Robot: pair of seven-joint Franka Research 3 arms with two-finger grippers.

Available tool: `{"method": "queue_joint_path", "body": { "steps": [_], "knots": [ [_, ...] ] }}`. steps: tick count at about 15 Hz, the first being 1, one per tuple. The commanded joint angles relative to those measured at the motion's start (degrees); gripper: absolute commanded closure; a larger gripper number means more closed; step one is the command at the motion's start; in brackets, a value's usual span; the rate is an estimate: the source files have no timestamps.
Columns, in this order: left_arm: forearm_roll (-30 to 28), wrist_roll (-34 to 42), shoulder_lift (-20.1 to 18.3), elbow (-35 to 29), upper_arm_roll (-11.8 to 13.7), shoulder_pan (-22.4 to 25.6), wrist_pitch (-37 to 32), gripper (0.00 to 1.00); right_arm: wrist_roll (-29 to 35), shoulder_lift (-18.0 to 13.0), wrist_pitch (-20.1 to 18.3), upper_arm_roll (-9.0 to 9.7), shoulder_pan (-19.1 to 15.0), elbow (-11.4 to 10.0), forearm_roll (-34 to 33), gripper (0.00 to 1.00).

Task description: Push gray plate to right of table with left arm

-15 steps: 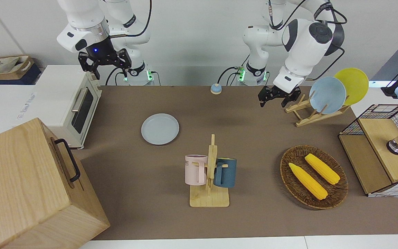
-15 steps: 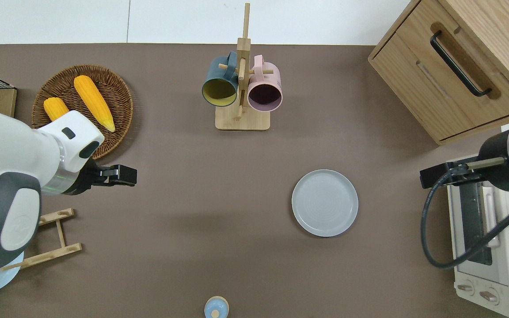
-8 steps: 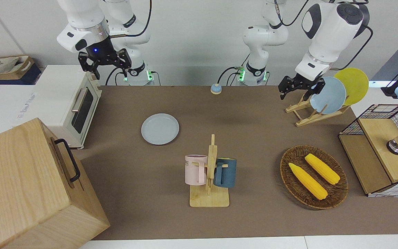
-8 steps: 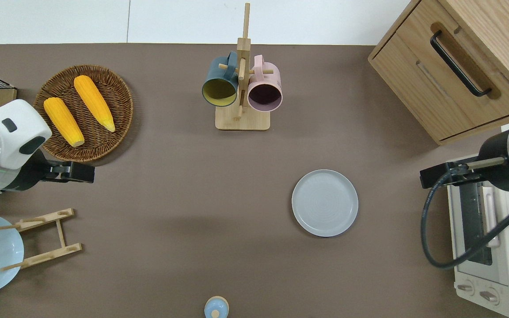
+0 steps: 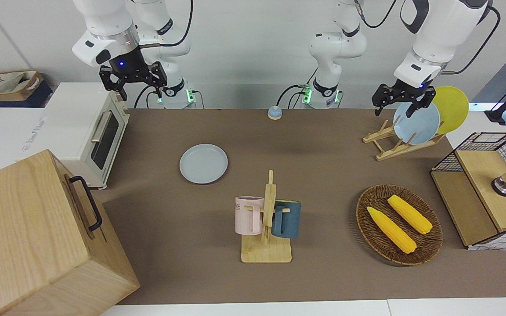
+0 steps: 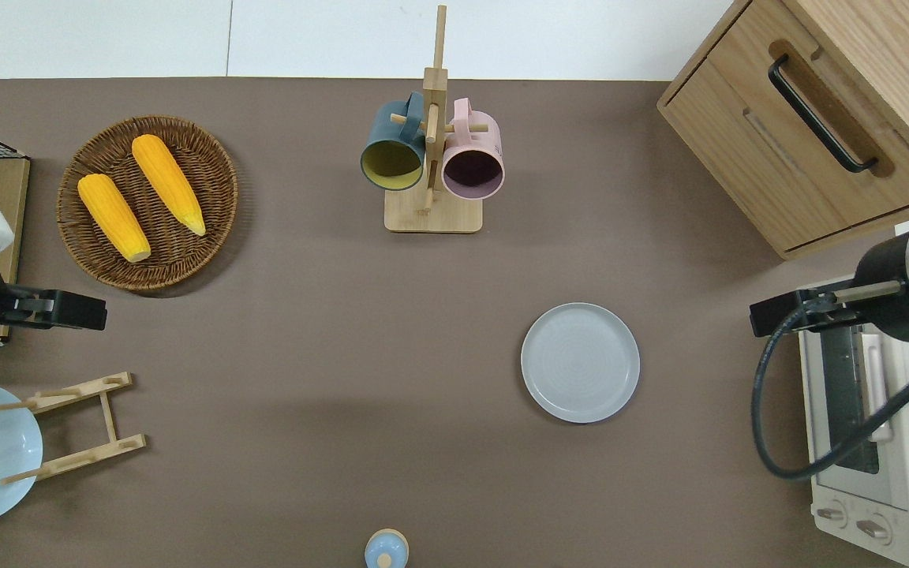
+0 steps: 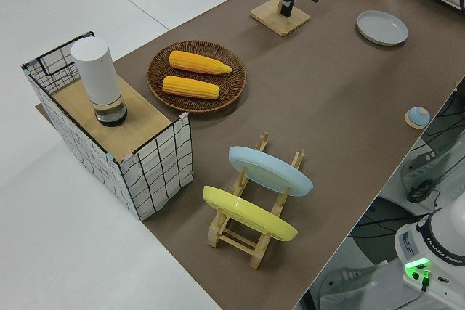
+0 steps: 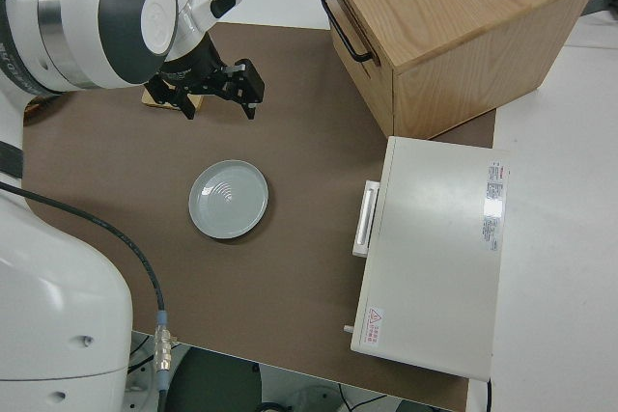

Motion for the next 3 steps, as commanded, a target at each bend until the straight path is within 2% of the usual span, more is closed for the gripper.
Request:
{"method": "queue_joint_path", "body": {
  "steps": [1,3],
  "knots": [
    [0.5,1.1,0.6,2.0,0.5,0.6,-2.0,0.01,-0.1,-0.4,-0.7,0.32,-0.6,0.0,0.5,0.017],
    [0.3,1.3,0.6,2.0,0.6,0.6,-2.0,0.01,-0.1,-0.4,-0.7,0.32,-0.6,0.0,0.5,0.017]
  ]
}}
